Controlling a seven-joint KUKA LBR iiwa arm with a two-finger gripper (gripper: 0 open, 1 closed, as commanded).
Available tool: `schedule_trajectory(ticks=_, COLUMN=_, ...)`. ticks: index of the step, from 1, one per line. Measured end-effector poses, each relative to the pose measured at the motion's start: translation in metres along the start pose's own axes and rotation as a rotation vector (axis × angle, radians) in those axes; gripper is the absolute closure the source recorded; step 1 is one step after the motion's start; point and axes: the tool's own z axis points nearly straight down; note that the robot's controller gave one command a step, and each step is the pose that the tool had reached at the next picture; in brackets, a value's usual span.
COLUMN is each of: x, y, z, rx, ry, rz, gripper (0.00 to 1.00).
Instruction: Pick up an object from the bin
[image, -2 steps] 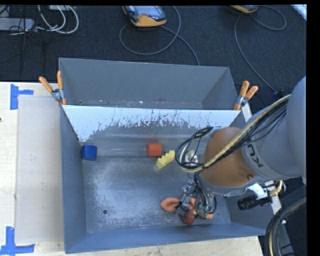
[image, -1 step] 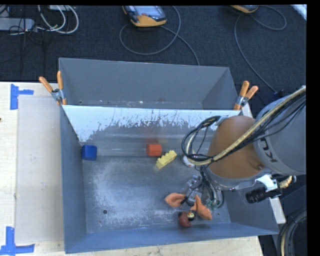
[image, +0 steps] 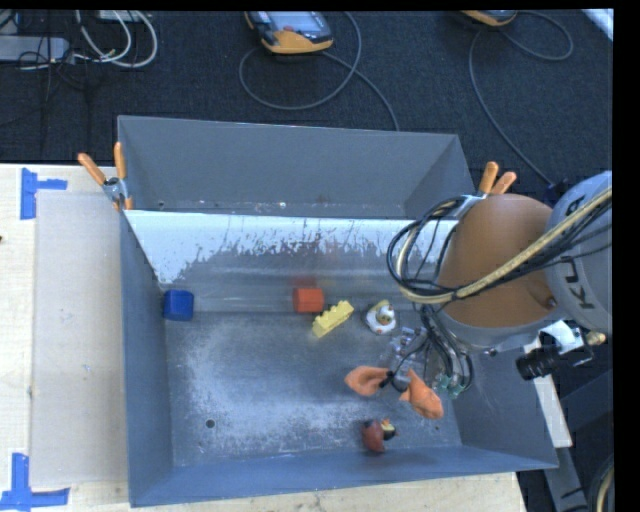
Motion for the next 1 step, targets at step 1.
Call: schedule_trajectory(ticks=1, x=0.0, y=0.0025, z=-0.0368, rx=0.001, ry=0.002, rz=-0.007, gripper=1.0)
